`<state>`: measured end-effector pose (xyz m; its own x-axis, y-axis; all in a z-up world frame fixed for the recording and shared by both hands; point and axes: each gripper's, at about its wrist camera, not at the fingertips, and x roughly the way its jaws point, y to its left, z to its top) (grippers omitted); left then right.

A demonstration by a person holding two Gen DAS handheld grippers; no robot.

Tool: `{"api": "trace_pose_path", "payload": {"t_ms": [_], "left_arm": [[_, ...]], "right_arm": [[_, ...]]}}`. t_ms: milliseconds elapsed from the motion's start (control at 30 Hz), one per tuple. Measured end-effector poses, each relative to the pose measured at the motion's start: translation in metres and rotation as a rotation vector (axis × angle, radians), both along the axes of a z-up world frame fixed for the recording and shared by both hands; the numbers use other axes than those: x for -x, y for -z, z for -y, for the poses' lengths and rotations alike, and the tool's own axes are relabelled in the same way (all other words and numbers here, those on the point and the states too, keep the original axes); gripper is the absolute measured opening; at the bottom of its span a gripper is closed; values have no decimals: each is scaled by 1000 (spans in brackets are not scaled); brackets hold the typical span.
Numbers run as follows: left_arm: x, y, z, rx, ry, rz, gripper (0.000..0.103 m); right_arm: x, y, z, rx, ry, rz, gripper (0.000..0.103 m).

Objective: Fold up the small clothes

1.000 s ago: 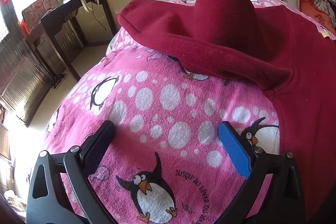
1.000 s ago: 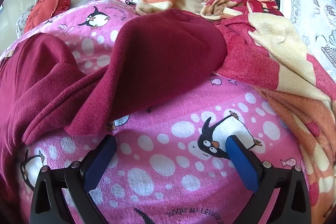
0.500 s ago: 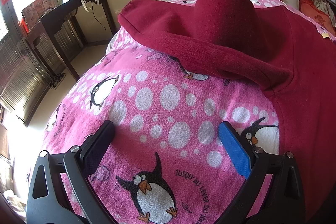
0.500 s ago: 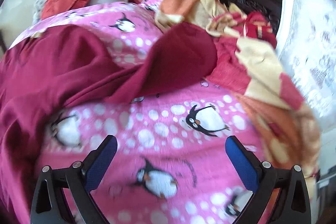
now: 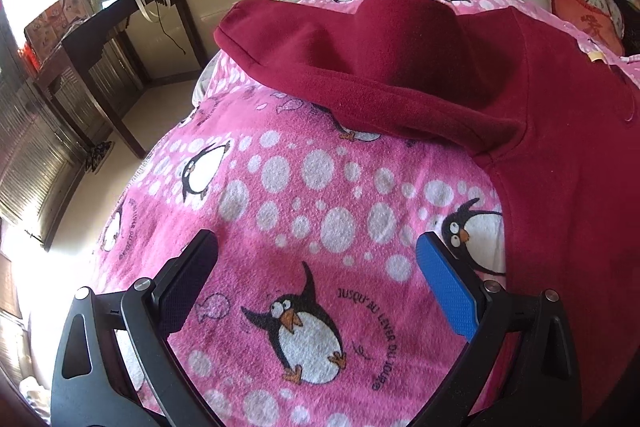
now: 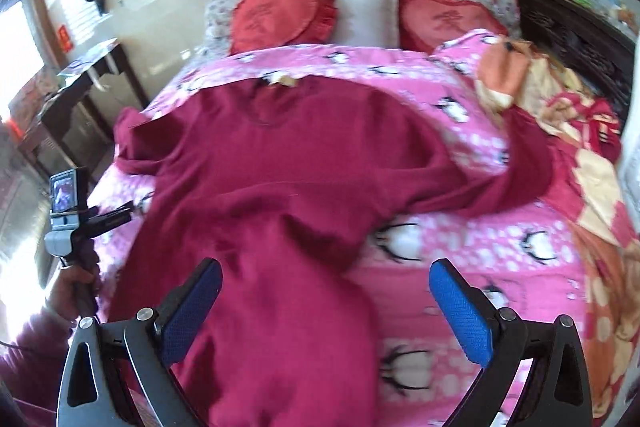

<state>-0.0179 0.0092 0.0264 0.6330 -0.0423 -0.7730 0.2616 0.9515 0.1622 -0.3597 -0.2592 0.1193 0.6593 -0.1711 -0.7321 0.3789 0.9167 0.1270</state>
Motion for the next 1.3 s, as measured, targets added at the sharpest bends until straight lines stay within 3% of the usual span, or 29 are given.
{"api": "trace_pose_path", "payload": {"t_ms": [167, 500, 900, 1300], "left_arm": [[21, -33, -1, 2, 30, 54, 100], [48, -79, 16, 87, 97, 48, 100], [54, -82, 53, 102, 146, 31, 100], [52, -76, 72, 113, 179, 30, 100]], "right_arm": [[-35, 10, -25, -2, -44, 6, 103], [-81, 10, -31, 24, -10, 32, 103], [-103, 5, -28, 91, 20, 40, 103], [-114, 13, -22, 95, 42, 25, 103]]}}
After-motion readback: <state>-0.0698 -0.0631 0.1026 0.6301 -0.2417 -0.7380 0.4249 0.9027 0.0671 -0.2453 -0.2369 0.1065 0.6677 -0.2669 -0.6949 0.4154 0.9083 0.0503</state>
